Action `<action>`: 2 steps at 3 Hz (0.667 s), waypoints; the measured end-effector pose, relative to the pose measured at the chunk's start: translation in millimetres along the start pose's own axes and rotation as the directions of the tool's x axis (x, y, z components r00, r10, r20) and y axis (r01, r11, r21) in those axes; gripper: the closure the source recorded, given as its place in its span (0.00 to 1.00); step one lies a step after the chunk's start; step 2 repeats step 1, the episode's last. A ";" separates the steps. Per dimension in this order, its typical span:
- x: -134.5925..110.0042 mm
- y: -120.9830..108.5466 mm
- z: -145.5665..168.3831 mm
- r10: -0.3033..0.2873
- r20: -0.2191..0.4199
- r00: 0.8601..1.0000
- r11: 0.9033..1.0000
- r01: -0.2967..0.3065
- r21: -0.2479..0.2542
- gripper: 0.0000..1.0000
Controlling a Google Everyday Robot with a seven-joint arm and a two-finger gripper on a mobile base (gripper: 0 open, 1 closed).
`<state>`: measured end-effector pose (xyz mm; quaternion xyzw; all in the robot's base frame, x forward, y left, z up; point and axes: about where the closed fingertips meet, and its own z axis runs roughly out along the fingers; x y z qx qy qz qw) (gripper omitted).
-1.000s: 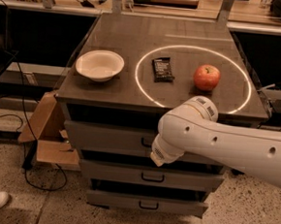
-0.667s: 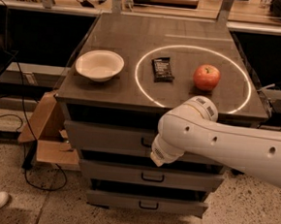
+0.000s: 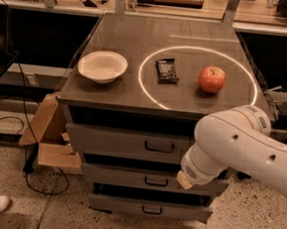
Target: Close top drawer
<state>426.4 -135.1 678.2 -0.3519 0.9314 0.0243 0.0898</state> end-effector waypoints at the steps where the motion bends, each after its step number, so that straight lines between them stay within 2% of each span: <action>1: 1.3 1.6 -0.7 0.001 -0.004 1.000 1.000 -0.001 -0.004 0.82; 2: 1.3 1.6 -0.7 0.001 -0.004 1.000 1.000 -0.001 -0.004 0.82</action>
Offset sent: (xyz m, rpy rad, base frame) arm 0.0000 0.0000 0.0000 0.0000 0.0000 0.0000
